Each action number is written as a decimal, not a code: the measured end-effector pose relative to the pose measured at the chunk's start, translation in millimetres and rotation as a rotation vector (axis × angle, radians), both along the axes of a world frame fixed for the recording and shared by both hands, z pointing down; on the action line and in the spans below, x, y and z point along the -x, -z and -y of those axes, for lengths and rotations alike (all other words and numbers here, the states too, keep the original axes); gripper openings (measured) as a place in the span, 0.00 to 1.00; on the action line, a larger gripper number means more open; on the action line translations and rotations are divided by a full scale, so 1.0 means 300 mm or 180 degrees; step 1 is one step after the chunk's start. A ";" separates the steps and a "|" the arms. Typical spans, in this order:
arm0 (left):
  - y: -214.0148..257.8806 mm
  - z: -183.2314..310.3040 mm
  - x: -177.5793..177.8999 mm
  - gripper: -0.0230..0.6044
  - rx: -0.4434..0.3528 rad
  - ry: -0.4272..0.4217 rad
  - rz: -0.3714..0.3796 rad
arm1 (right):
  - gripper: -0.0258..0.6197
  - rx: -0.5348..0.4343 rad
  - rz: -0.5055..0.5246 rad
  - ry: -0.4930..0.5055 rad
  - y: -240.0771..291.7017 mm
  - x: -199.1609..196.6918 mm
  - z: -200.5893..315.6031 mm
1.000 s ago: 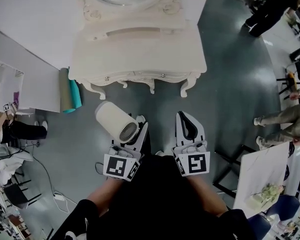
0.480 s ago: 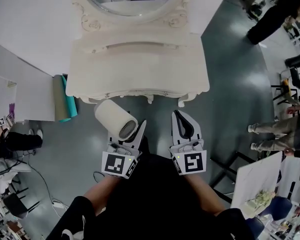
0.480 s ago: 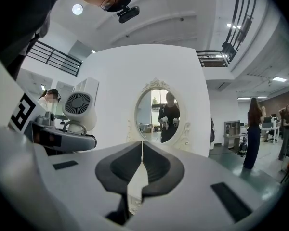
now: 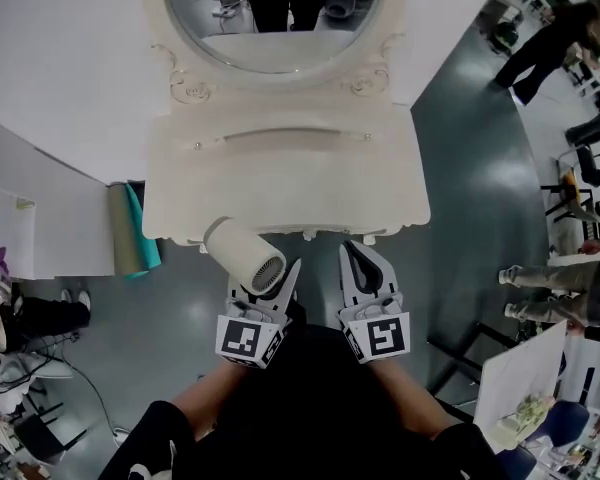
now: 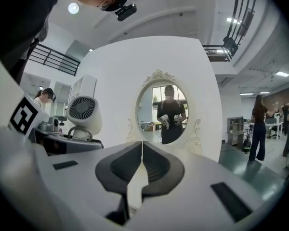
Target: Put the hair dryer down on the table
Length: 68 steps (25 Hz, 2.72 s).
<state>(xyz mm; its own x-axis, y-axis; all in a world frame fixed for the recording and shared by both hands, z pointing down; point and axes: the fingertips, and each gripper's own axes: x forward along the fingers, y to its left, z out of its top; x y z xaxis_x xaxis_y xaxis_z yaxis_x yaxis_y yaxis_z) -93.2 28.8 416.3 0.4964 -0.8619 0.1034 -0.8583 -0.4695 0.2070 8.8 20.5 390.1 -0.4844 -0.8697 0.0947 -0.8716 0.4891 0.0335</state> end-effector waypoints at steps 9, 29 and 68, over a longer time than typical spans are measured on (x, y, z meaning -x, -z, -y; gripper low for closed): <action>-0.022 0.090 0.108 0.43 -0.0025 -0.0073 -0.0079 | 0.07 0.0127 -0.0114 -0.0120 -0.053 0.064 0.072; -0.093 0.090 0.212 0.43 0.0038 0.0148 -0.0094 | 0.07 0.0205 -0.0252 0.0048 -0.083 0.148 0.053; -0.441 0.666 -0.061 0.43 0.0979 -0.0032 0.0429 | 0.07 0.0382 0.0084 0.0057 -0.169 -0.071 0.665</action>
